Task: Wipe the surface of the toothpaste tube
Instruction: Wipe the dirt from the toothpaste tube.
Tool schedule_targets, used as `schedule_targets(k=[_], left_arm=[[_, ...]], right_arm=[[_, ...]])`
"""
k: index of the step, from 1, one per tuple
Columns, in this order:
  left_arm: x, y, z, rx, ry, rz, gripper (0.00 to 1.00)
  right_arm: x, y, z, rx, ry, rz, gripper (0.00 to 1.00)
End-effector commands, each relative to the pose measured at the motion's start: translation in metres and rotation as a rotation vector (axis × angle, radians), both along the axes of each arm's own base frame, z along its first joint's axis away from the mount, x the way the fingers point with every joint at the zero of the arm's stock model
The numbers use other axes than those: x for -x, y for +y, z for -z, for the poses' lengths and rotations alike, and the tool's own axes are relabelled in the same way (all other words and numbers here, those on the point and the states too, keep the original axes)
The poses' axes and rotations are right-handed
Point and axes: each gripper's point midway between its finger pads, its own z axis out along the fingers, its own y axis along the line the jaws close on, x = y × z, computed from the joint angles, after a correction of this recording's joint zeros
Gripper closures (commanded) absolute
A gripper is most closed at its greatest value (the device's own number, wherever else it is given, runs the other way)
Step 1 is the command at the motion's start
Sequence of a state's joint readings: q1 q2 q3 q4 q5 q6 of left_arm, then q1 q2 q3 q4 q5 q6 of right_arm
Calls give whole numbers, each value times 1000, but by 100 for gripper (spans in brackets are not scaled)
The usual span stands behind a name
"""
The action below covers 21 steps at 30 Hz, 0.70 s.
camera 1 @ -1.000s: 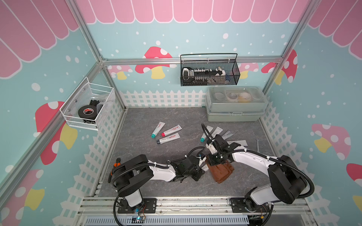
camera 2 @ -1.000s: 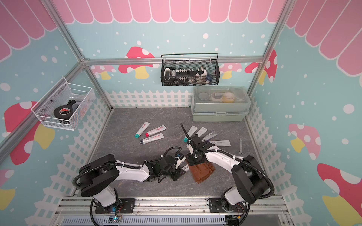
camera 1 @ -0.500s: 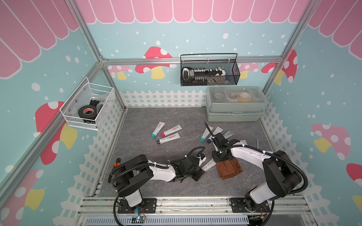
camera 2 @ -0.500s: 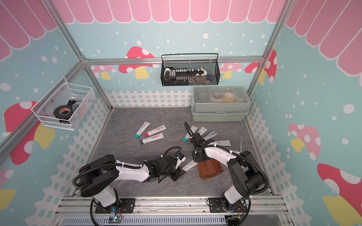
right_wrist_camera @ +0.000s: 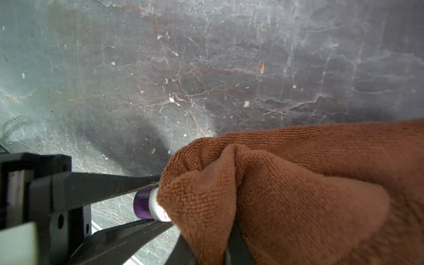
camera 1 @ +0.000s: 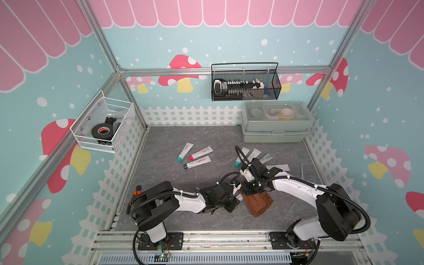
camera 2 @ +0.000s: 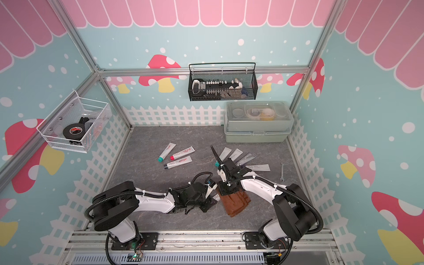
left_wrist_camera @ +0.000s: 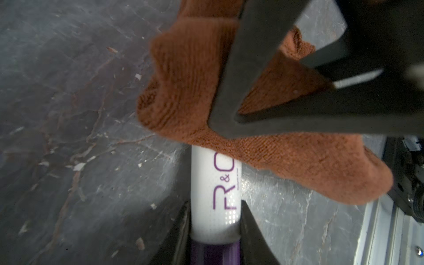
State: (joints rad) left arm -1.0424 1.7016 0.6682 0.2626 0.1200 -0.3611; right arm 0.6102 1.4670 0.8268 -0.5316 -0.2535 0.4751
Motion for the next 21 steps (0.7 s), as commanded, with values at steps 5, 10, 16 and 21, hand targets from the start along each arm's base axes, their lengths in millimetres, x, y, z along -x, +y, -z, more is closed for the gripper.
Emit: schedule_targets(k=[5,10,16,21], left_arm=[[4,15,14,-64,20,-21,72],[5,18,14,-62,16,-28,72],[4,17,15,-63,17,-28,72],[3,16,15,-67,18,-28,72]], right_arm=[[-12,-74,43,418,17,87,88],[-26,-98,42,509,-21,150,88],[-31,-101,33,500,-50,176,89],[-14,-58,23,257,7,111,88]])
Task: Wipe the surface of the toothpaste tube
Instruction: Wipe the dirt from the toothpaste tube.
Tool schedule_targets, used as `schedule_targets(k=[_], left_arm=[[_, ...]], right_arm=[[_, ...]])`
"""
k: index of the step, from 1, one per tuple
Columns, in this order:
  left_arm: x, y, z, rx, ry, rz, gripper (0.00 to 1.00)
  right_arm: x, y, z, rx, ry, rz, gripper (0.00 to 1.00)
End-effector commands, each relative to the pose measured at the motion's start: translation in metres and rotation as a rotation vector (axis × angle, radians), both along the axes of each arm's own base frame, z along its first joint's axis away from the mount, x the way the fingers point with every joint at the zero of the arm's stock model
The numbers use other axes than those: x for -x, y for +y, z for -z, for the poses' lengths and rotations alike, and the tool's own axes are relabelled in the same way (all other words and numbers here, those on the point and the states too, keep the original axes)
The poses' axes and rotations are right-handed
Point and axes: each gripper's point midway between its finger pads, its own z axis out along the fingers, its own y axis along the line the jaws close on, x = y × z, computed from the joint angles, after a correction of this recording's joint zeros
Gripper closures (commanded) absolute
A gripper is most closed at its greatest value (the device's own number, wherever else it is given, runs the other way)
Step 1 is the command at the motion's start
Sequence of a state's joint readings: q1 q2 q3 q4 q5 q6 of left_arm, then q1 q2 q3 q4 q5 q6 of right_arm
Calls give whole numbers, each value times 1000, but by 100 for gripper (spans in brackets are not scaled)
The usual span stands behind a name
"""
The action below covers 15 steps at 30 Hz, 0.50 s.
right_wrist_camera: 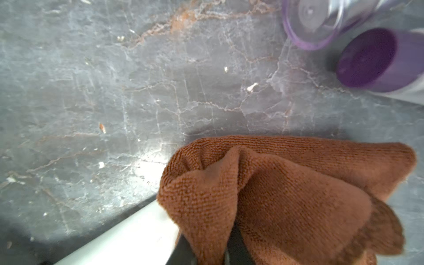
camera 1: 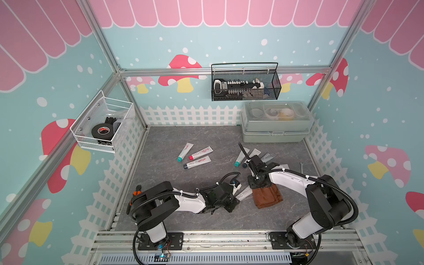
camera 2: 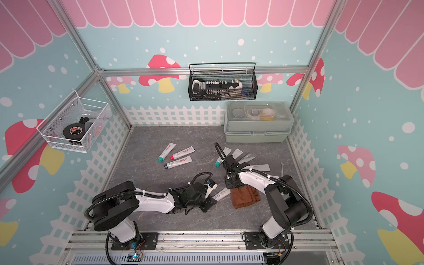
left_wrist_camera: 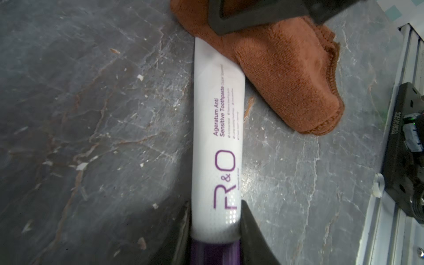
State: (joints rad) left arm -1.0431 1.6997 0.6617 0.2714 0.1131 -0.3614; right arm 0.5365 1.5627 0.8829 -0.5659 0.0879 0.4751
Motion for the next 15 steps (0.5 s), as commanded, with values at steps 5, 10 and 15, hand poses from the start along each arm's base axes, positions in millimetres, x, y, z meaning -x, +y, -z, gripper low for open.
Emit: schedule_targets(k=[5,10,15], left_arm=[[3,13,15,-74,25,-20,72],[2,12,13,-73,22,-20,72],[3,14,12,-76,19,-24,72]], right_arm=[[64,56,-12,-291,189,-151,88],[75,59,-6,-302,215,-174,87],[54,4,17,22,168,-86,88]])
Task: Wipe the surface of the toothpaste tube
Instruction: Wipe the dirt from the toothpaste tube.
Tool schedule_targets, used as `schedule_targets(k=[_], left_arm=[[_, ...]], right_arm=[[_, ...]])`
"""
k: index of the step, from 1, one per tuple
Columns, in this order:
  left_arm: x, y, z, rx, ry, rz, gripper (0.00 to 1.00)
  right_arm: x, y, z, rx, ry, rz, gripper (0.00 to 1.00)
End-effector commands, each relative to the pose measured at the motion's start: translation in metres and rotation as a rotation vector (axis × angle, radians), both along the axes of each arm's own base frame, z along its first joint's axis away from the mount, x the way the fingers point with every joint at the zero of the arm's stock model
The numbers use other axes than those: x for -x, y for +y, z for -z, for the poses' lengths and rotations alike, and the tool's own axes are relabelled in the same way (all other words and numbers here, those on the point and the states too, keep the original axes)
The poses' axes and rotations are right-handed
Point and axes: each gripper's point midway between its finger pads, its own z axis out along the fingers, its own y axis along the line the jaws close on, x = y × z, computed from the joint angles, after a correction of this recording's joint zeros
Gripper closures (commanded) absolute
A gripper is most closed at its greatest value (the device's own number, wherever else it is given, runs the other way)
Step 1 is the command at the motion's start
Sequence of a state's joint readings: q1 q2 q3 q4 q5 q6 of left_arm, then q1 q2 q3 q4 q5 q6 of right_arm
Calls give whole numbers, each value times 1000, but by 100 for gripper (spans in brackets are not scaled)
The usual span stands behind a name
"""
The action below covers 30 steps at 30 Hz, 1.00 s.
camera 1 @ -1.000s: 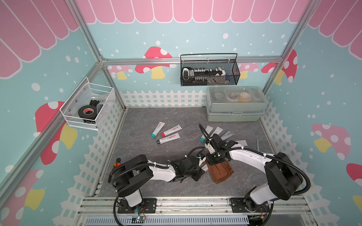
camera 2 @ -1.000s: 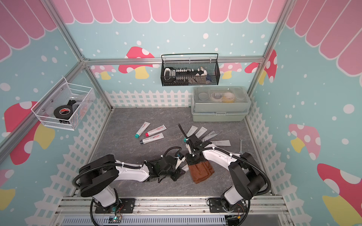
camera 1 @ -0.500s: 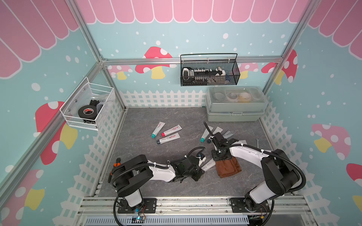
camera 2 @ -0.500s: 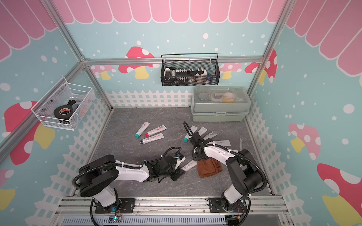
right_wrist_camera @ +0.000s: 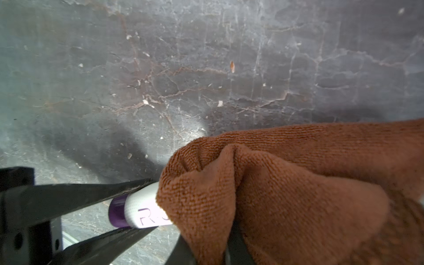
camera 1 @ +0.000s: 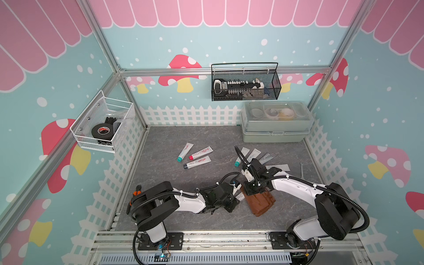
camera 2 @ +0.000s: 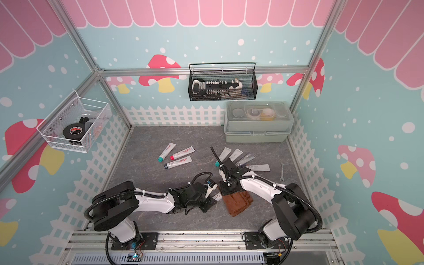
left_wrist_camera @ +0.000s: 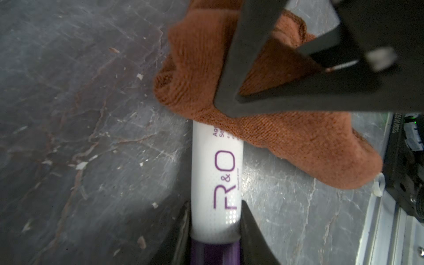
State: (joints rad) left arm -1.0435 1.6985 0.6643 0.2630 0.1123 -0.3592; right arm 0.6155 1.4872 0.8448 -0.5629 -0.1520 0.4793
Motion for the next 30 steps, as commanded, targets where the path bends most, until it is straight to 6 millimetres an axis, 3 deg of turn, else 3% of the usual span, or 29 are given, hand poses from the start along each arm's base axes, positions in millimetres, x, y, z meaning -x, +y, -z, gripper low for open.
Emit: schedule_targets(k=[1,6,11,13,16,23,27,30], left_arm=[[2,15,12,-71,16,-26,72],[2,17,11,-69,9,-36,72],[2,19,13,-70,11,-38,72],[2,18,13,-68,11,-36,72],[2,18,14,-68,12,-36,72],[1,16,15,-70,12,-34,72],[1,15,15,-72,14,-33,72],[1,16,15,-73,13,-35,72]], right_arm=[[7,-57,28,293,42,55,88],[-9,-85,29,396,-5,134,88],[-14,-89,31,408,-8,146,88],[-14,-81,32,368,3,133,88],[-3,-49,32,194,61,75,88],[33,15,5,-97,149,-66,88],[39,21,4,-115,161,-85,88],[28,-3,16,36,120,-52,88]])
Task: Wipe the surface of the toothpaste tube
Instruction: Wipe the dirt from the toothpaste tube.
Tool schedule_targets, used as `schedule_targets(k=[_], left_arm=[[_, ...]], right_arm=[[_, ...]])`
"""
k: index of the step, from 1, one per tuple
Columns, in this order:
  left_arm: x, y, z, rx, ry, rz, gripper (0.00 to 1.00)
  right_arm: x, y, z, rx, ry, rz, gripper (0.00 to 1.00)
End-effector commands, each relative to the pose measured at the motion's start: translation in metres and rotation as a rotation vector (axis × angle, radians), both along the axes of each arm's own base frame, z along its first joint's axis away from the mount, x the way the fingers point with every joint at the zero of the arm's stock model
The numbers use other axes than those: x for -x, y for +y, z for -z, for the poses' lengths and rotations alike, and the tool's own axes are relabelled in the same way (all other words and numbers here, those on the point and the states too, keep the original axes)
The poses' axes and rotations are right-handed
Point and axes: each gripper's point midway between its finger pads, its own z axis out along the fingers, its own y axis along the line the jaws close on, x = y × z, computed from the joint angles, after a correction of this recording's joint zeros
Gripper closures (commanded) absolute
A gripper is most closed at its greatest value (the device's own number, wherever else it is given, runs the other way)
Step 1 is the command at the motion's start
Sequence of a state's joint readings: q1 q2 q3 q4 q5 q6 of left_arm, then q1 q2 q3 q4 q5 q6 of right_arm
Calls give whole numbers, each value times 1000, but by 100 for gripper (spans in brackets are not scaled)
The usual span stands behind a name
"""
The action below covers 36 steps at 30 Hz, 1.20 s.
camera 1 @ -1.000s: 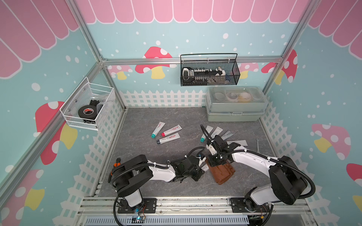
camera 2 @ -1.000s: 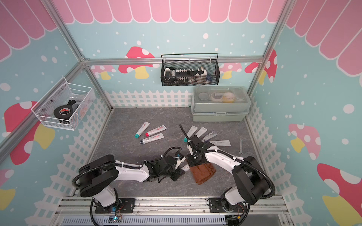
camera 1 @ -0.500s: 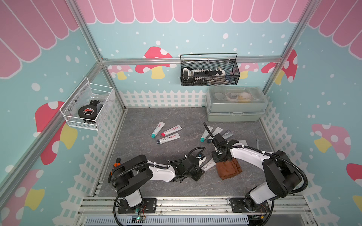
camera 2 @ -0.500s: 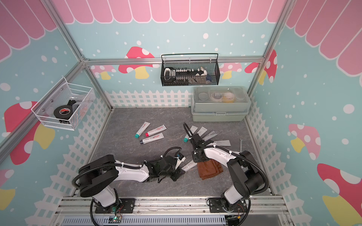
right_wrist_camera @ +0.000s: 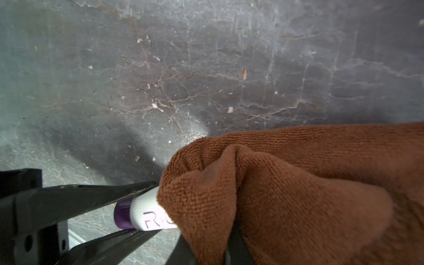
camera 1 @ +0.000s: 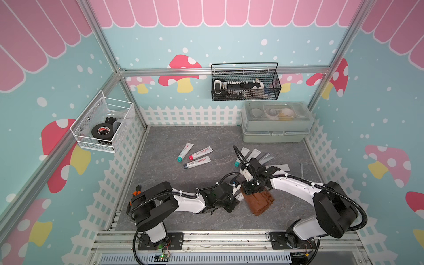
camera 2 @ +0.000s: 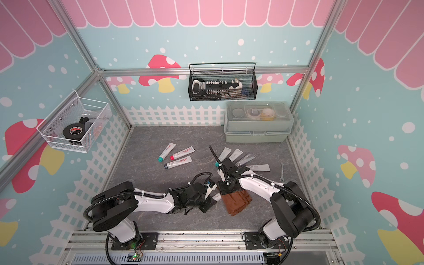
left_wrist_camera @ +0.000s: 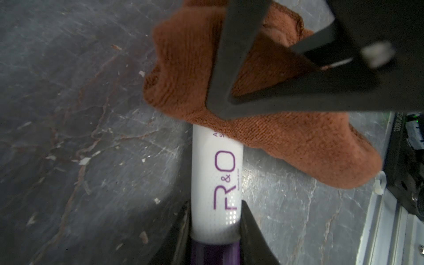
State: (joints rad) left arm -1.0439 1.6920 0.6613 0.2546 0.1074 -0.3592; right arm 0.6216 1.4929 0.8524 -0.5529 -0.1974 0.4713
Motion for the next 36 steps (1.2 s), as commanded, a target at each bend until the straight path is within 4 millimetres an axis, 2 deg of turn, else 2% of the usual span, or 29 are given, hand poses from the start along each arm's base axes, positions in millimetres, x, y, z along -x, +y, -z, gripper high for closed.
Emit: schedule_targets(k=[1,4,6,11,16,18,20,26,29,31,33,34,36], left_arm=[[1,15,15,-68,12,-33,72],[1,15,14,-66,11,-32,72],[1,16,14,-68,11,-36,72],[1,17,14,-67,8,-39,72],[1,18,15,-65,7,-41,72],[1,18,15,-66,7,-40,72],[1,18,14,-65,7,-41,72],[1,17,14,-64,7,-41,72],[0,16,14,-68,7,-40,72],[-1,16,13,-66,4,-41,72],[-2,17,11,-67,-2,-50,72],[-3,19,11,-70,-5,-54,72],[-4,20,9,-67,-9,-64,72]], right_arm=[[19,-27,23,167,84,-6,88],[1,-67,30,410,19,52,88],[-6,-84,32,516,-7,71,88],[-13,-97,38,602,-22,94,88],[-16,-100,39,588,-23,116,89],[-16,-97,39,545,-14,121,89],[-14,-83,38,452,-5,108,89],[17,-12,23,65,105,0,88],[33,11,14,-37,139,-44,88],[38,17,12,-74,152,-55,88],[40,14,15,-62,153,-57,88],[39,9,18,-33,149,-54,88],[32,-13,30,98,129,-33,88]])
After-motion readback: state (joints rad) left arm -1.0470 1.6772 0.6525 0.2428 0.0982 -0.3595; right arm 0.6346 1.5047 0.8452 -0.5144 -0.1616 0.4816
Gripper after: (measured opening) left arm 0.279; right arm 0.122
